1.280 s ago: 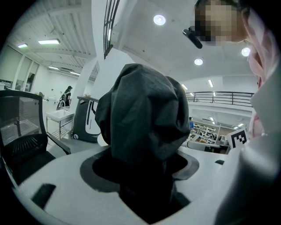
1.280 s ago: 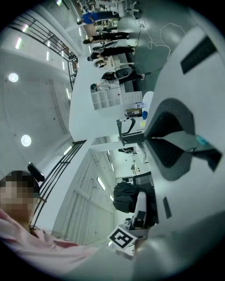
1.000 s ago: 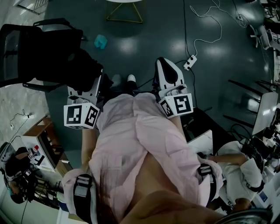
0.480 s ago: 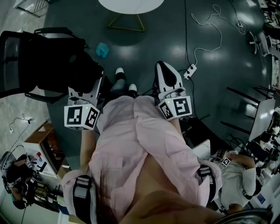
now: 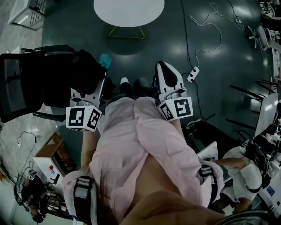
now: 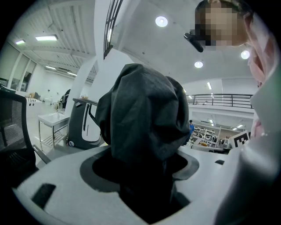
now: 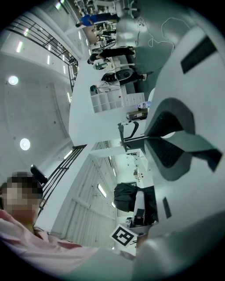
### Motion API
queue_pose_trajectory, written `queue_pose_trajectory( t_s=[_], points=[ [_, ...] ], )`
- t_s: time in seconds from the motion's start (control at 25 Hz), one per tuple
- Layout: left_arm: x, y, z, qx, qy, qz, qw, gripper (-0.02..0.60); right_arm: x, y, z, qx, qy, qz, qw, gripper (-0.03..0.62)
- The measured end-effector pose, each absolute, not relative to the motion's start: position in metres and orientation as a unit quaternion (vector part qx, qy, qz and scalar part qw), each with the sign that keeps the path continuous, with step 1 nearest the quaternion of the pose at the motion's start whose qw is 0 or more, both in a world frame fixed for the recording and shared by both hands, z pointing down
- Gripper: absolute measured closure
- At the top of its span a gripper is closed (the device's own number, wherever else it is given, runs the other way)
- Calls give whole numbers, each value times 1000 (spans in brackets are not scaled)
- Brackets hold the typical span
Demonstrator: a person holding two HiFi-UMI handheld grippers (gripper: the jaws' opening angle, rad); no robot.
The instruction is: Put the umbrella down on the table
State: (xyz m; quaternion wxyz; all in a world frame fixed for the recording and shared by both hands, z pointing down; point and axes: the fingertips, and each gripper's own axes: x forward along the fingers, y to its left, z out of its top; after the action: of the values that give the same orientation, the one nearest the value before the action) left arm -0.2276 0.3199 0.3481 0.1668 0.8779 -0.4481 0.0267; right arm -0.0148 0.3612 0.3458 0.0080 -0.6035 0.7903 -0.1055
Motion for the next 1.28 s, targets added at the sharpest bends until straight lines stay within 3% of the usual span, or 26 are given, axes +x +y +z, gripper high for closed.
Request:
queue_pose_trajectory(
  t_s=[0.68, 1.28],
  points=[
    [-190, 252, 362, 862, -469, 32, 188, 261, 27, 274, 350, -590, 799, -115, 5, 562],
    [-122, 155, 343, 842, -514, -10, 162, 261, 110, 176, 349, -559, 821, -116, 29, 562]
  ],
)
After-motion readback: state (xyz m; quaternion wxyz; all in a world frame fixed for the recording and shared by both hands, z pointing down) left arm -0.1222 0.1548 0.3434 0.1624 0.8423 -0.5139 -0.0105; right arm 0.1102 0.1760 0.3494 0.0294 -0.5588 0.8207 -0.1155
